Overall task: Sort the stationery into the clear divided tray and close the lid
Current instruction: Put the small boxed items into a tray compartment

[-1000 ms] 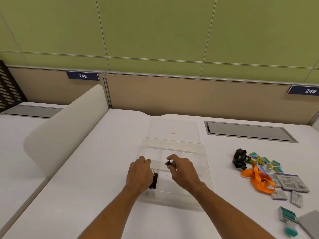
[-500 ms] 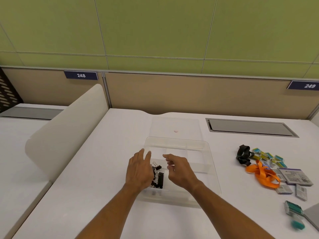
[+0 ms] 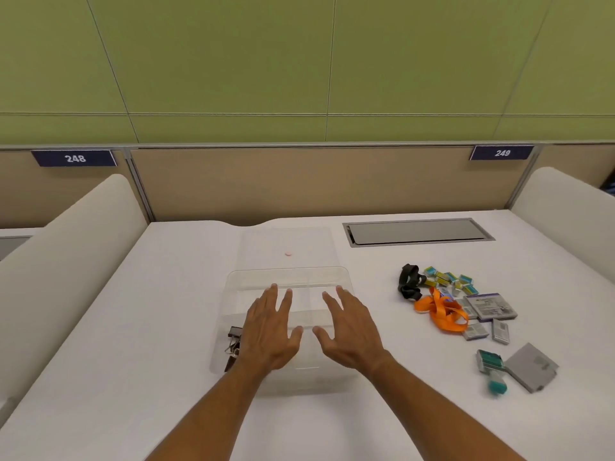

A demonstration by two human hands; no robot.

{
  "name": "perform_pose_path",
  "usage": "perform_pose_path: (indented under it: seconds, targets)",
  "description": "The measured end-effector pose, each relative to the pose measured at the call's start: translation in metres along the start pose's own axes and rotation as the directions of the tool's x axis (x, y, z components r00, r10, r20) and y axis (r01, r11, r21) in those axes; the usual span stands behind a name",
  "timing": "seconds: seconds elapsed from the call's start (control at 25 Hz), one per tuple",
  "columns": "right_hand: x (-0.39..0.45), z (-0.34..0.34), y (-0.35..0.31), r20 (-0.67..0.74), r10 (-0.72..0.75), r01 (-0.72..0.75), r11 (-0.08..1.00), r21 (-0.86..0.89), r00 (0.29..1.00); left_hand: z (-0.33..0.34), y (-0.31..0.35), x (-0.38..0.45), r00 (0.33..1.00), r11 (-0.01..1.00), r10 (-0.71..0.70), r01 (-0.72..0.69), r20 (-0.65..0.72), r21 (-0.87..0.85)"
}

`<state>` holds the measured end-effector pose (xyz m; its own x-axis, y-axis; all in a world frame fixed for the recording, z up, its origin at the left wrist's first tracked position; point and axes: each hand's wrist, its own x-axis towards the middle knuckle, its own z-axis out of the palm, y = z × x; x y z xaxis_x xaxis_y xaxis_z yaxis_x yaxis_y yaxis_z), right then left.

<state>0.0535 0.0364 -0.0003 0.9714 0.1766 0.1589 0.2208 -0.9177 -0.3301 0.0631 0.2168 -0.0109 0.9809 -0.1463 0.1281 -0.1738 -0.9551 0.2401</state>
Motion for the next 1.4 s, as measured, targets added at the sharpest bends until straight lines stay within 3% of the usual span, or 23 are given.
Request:
perform_pose_path:
  seconds: [0.4,0.96,1.4]
  targets:
    - [-0.038,-0.032,0.100,-0.018,0.254,-0.254,0.964,-0.076,0.967,0.023,0.110,0.020,0.985,0.986,0.167,-0.167,0.036,-0.001]
    - [-0.073,-0.059,0.190,-0.037,0.332,-0.334,0.934,-0.128,0.942,0.057,0.205,0.038,0.952,0.958,0.284,-0.286,0.116,0.006]
    - [-0.078,-0.071,0.254,-0.012,0.471,-0.469,0.874,-0.126,0.882,0.082,0.252,0.045,0.947,0.966,0.255,-0.260,0.198,0.003]
